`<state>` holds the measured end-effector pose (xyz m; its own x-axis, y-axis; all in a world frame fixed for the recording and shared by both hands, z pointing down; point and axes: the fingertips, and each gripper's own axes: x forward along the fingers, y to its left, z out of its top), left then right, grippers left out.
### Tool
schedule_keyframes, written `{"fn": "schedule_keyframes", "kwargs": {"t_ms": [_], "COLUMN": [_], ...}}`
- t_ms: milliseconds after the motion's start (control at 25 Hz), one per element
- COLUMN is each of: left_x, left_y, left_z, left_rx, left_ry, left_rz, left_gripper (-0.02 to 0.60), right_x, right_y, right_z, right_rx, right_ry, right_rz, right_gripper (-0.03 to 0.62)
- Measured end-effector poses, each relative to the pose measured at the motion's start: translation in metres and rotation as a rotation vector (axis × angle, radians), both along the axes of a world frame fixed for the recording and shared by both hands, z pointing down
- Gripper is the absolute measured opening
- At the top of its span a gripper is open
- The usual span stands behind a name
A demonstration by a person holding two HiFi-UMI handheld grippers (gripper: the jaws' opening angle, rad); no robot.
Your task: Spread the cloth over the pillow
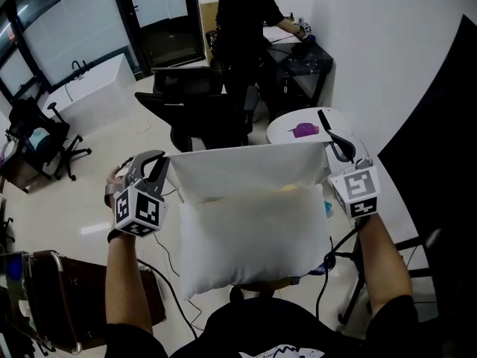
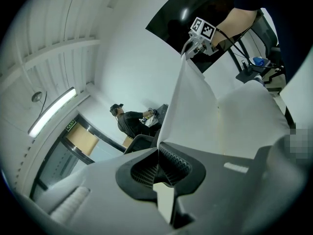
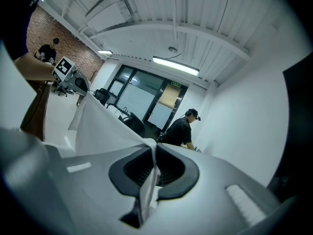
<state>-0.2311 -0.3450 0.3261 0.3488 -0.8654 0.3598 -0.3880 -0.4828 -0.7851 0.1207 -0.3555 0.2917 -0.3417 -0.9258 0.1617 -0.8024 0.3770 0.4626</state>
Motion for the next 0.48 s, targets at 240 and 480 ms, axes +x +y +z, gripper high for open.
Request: {"fn": "schedule_keyframes", "kwargs": {"t_ms": [240, 480], "left_x": [-0.001, 0.003], "left_y": [0.037, 0.071], "left_z": [0.02, 0.016], "left_rx": [-0.007, 0.012], "left_ry": [-0.005, -0.014], "left_rz": [0.01, 0.025], "left_gripper": [0.001, 0.001], "right_x": [-0.002, 0.002], "right_y": [0.037, 0.063], "right_z": [0.018, 0.021], "right_rx": [-0.015, -0.016], "right_ry": [-0.048, -0.091], "right_rz": [0.007, 0.03], "right_gripper": [0.011, 0.011]}}
